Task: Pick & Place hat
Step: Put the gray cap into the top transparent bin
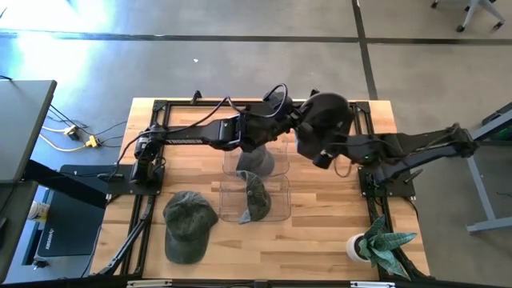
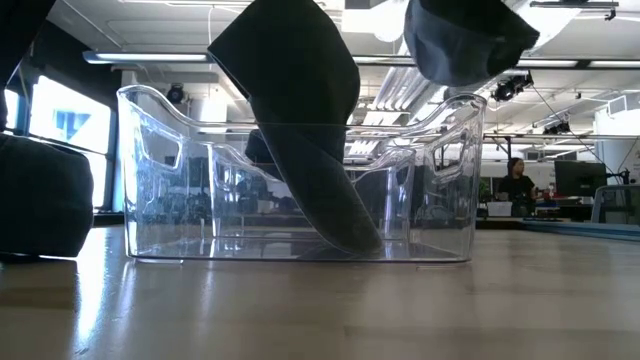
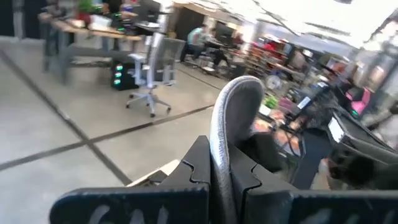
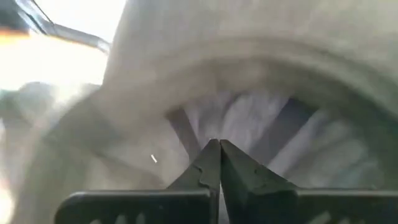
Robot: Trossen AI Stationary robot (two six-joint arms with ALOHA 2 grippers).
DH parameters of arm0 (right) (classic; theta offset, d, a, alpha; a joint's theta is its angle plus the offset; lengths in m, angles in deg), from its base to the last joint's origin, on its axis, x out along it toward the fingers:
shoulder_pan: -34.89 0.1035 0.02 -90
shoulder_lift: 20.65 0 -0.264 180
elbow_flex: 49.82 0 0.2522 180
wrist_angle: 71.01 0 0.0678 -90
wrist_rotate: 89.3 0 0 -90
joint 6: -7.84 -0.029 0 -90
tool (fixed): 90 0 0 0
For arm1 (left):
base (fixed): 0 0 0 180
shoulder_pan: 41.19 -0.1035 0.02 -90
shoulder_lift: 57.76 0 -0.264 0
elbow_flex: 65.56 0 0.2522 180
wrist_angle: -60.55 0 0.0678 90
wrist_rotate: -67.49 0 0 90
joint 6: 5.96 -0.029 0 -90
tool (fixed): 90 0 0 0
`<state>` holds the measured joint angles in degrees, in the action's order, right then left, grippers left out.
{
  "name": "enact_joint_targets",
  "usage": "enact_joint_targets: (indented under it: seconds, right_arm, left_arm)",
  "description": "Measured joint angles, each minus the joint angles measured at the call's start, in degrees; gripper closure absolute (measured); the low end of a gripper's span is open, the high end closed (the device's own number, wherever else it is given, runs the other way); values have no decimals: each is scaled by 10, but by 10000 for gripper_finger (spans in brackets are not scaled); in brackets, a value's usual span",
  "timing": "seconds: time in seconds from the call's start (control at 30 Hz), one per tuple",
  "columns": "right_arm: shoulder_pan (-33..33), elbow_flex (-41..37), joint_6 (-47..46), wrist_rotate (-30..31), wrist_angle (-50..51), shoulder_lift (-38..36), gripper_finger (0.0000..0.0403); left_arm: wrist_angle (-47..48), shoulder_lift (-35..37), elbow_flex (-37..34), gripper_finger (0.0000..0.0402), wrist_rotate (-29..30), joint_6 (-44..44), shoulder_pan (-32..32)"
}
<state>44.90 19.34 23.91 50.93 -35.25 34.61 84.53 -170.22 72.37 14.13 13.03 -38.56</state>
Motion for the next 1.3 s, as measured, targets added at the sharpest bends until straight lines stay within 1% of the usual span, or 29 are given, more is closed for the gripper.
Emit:
enact_joint_targets:
  seconds: [0.1, 0.23, 0.3, 0.4, 0.43, 0.47, 0.57, 0.63, 0.77, 0.87, 0.93, 1.03, 1.1, 1.13, 1.2, 1.27, 1.3]
  right_arm:
    - [39, 0, -9, -26, -18, -25, 402]
    - [99, 1, -32, -38, -39, -42, 401]
    - [120, 1, -67, -38, -39, -44, 402]
    - [142, 1, -142, -65, -40, -37, 402]
    - [146, 1, -161, -63, -39, -28, 402]
    - [149, 1, -175, -44, -37, -18, 402]
    - [155, 0, -210, 70, -24, 16, 402]
    - [140, 0, -213, 110, -22, 37, 402]
    - [114, 0, -210, 125, 10, 66, 402]
    - [96, 0, -219, 101, 33, 67, 402]
    - [91, 0, -229, 100, 55, 64, 403]
    - [95, 0, -229, 136, 62, 55, 403]
    - [99, 0, -229, 158, 55, 46, 403]
    - [99, 0, -229, 163, 51, 43, 403]
    - [99, 0, -233, 177, 50, 43, 403]
    - [99, 0, -236, 191, 49, 43, 403]
    - [99, 0, -239, 196, 48, 43, 403]
  left_arm:
    - [8, 0, 0, 401, 39, 28, 2]
    - [8, 0, 0, 401, 78, 30, 2]
    - [7, 0, 0, 401, 104, 29, 2]
    - [7, 0, 0, 401, 143, 29, 2]
    - [7, 0, 0, 401, 150, 29, 2]
    - [6, 0, 0, 401, 149, 29, 1]
    - [2, 0, 0, 401, 139, 29, 1]
    - [2, 0, 0, 401, 123, 29, 6]
    - [3, 0, -1, 401, 83, 19, 25]
    - [2, 0, -1, 401, 61, 4, 41]
    - [3, 0, -1, 401, 59, -5, 50]
    - [14, 2, -1, 401, 55, -22, 64]
    - [22, 4, -1, 401, 43, -13, 66]
    - [29, 6, -1, 401, 31, 1, 67]
    - [32, 7, -1, 401, -12, 29, 66]
    - [32, 7, -1, 401, -62, 41, 66]
    - [33, 7, -1, 401, -75, 41, 66]
